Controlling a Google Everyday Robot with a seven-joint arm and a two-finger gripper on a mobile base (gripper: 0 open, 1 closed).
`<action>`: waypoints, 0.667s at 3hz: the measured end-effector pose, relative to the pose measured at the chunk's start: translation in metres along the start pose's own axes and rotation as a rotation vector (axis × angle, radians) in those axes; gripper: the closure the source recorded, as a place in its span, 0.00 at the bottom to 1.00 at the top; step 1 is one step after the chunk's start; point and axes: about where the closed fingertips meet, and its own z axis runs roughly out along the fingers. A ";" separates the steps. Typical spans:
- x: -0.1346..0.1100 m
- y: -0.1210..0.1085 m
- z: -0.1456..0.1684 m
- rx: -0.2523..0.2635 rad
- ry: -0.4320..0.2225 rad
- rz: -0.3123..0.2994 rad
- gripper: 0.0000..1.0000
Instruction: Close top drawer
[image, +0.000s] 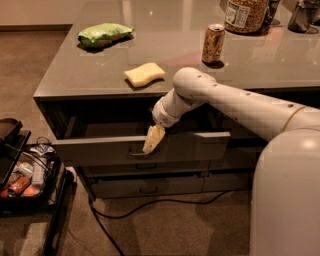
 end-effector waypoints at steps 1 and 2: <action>0.000 0.000 0.000 0.000 0.000 0.000 0.00; 0.001 0.016 0.001 -0.010 0.003 0.003 0.00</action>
Offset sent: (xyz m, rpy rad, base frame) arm -0.0376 -0.0020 -0.0031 -0.0057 0.0179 0.0001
